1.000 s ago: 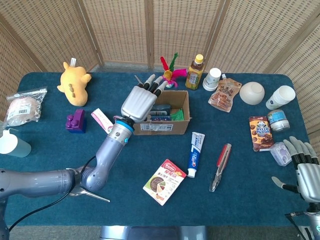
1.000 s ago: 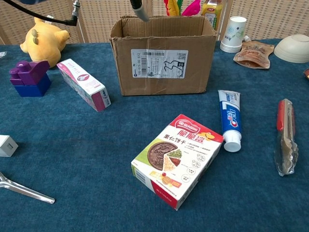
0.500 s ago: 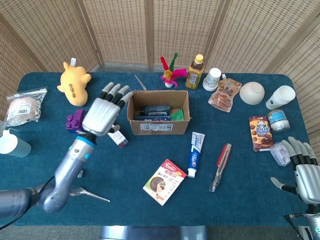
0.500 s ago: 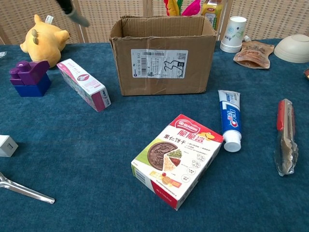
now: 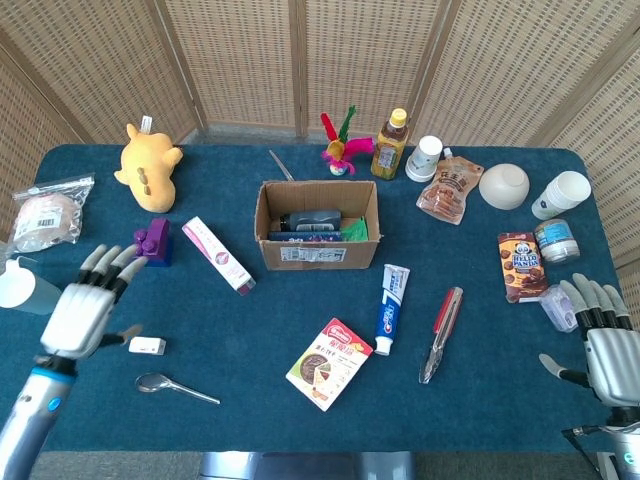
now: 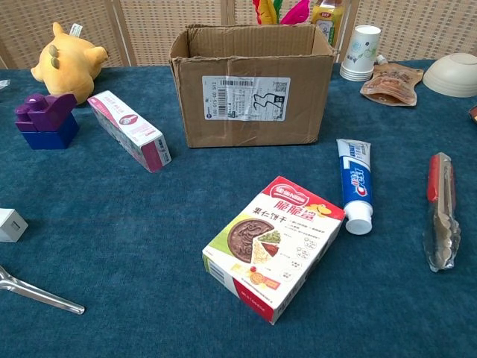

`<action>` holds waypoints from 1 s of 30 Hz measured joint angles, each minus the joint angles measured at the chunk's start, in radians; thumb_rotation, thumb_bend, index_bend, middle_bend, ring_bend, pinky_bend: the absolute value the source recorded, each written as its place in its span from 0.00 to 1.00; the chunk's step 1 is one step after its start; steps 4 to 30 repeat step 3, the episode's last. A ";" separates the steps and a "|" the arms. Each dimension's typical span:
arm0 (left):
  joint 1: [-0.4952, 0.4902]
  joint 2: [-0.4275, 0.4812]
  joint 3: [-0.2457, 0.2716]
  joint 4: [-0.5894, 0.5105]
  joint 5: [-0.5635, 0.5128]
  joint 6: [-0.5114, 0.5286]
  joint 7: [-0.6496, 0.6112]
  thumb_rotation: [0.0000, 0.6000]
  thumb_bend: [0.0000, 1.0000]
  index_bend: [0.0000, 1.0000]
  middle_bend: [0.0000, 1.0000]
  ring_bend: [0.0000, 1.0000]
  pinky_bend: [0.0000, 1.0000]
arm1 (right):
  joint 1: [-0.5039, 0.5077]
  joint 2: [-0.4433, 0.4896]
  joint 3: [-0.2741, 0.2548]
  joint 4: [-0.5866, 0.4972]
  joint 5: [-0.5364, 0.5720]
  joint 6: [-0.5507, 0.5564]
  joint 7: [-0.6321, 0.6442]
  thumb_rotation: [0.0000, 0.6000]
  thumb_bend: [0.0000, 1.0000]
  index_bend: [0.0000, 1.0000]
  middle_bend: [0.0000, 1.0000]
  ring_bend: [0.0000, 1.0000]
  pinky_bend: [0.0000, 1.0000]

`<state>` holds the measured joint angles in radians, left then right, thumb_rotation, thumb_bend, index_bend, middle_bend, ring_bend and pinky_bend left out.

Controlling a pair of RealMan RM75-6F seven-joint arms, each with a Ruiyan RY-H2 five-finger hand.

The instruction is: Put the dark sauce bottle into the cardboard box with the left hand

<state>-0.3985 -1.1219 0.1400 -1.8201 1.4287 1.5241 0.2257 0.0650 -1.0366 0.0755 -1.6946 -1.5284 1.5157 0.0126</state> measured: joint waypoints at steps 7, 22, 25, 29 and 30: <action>0.066 0.014 0.037 0.013 0.042 0.047 -0.056 1.00 0.11 0.12 0.00 0.00 0.02 | -0.001 -0.002 -0.001 -0.002 -0.002 0.003 -0.009 1.00 0.00 0.00 0.00 0.00 0.00; 0.066 0.014 0.037 0.013 0.042 0.047 -0.056 1.00 0.11 0.12 0.00 0.00 0.02 | -0.001 -0.002 -0.001 -0.002 -0.002 0.003 -0.009 1.00 0.00 0.00 0.00 0.00 0.00; 0.066 0.014 0.037 0.013 0.042 0.047 -0.056 1.00 0.11 0.12 0.00 0.00 0.02 | -0.001 -0.002 -0.001 -0.002 -0.002 0.003 -0.009 1.00 0.00 0.00 0.00 0.00 0.00; 0.066 0.014 0.037 0.013 0.042 0.047 -0.056 1.00 0.11 0.12 0.00 0.00 0.02 | -0.001 -0.002 -0.001 -0.002 -0.002 0.003 -0.009 1.00 0.00 0.00 0.00 0.00 0.00; 0.066 0.014 0.037 0.013 0.042 0.047 -0.056 1.00 0.11 0.12 0.00 0.00 0.02 | -0.001 -0.002 -0.001 -0.002 -0.002 0.003 -0.009 1.00 0.00 0.00 0.00 0.00 0.00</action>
